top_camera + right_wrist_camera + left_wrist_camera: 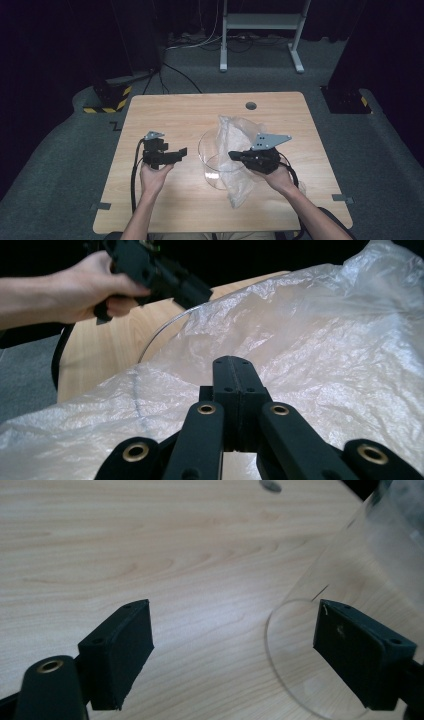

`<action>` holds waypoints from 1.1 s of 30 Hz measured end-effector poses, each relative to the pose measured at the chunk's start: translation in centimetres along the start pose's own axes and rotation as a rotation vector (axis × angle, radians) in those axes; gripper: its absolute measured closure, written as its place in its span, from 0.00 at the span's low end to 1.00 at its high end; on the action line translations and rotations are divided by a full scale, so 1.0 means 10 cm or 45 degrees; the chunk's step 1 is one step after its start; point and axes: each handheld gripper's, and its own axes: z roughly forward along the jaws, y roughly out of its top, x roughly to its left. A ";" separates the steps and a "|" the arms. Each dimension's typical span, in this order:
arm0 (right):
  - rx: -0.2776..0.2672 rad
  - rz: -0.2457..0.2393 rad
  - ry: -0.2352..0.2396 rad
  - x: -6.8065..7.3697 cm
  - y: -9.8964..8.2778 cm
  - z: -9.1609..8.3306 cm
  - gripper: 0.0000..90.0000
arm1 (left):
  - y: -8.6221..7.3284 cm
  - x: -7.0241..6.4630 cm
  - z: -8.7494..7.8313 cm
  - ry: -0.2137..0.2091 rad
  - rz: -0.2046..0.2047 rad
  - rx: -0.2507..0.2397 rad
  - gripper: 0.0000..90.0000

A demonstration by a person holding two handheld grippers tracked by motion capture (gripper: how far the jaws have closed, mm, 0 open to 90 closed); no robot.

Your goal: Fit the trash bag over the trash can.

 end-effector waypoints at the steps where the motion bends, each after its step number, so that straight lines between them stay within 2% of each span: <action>1: 0.007 0.000 0.005 0.00 0.00 0.01 1.00 | 0.01 0.00 -0.03 -0.016 -0.003 -0.021 0.18; 5: 0.038 -0.001 0.022 0.03 0.00 0.06 1.00 | 0.08 -0.13 -0.11 -0.095 0.024 -0.078 0.18; 10: 0.078 0.002 0.035 0.07 0.00 0.12 1.00 | 0.15 -0.32 -0.09 -0.143 0.143 -0.060 0.18; 12: 0.084 0.017 0.038 0.08 -0.01 0.15 1.00 | 0.14 -0.34 -0.04 -0.127 0.166 -0.042 0.18; 14: 0.085 0.021 0.042 0.10 0.00 0.17 1.00 | 0.14 -0.34 -0.01 -0.127 0.155 -0.032 0.18; 17: 0.087 0.020 0.042 0.12 0.01 0.19 1.00 | 0.17 -0.33 -0.02 -0.134 0.150 -0.056 0.19; 21: 0.092 0.020 0.034 0.13 0.01 0.20 1.00 | 0.21 -0.37 -0.06 -0.169 0.150 -0.101 0.20; 24: 0.099 0.008 0.024 0.16 0.01 0.20 1.00 | 0.28 -0.48 -0.07 -0.221 0.171 -0.139 0.20; 30: 0.115 -0.014 0.009 0.21 0.01 0.19 1.00 | 0.35 -0.64 0.02 -0.280 0.229 -0.121 0.17; 33: 0.125 -0.008 -0.002 0.22 -0.01 0.17 1.00 | 0.37 -0.69 0.08 -0.252 0.248 -0.099 0.17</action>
